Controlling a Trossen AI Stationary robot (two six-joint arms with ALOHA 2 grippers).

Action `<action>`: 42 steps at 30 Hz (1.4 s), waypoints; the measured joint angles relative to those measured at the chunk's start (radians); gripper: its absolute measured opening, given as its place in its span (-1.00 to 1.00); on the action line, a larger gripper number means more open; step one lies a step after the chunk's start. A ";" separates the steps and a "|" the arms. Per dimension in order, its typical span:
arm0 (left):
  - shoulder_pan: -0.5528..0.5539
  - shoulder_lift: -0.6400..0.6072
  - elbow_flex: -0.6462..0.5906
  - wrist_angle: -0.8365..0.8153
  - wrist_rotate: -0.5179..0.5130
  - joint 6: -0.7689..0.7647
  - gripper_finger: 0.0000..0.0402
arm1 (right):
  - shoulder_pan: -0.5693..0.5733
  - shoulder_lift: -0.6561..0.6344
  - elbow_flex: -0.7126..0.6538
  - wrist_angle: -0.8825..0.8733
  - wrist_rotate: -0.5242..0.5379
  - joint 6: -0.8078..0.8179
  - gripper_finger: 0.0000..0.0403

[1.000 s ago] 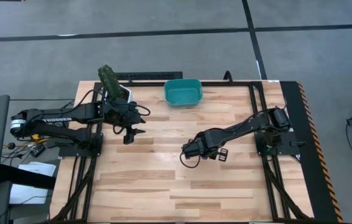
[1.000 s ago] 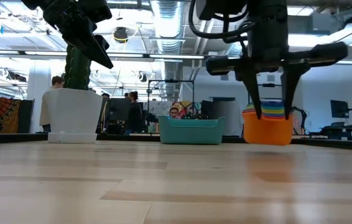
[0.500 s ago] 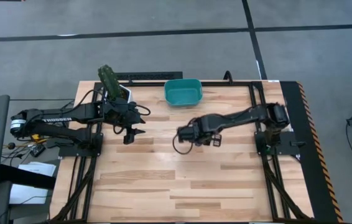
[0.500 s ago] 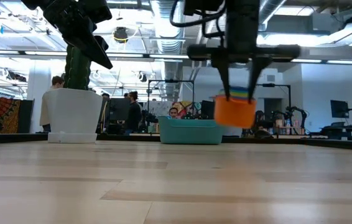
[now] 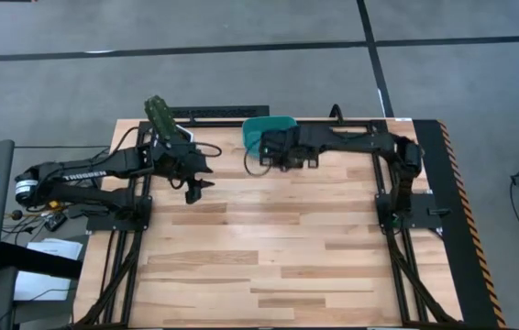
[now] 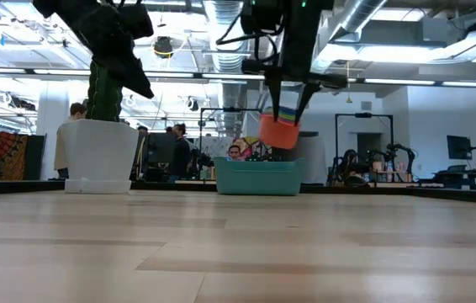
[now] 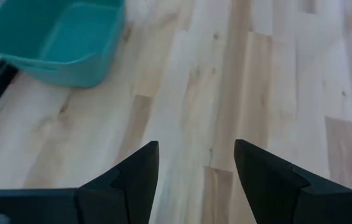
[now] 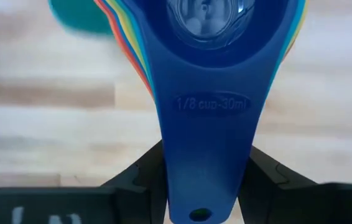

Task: Nest measuring cups in basket
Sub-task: Put the stacked measuring cups into the blue bin

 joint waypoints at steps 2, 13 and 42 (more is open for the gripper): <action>0.024 0.000 0.000 0.010 -0.001 -0.016 -0.01 | -0.045 0.000 0.000 0.037 -0.001 -0.062 -0.23; 0.097 0.003 0.000 0.096 -0.030 -0.128 -0.01 | -0.224 0.005 0.000 0.207 -0.045 -0.329 -0.24; 0.094 0.128 0.039 0.148 -0.033 -0.241 -0.01 | -0.206 0.185 0.000 0.275 -0.116 -0.445 -0.22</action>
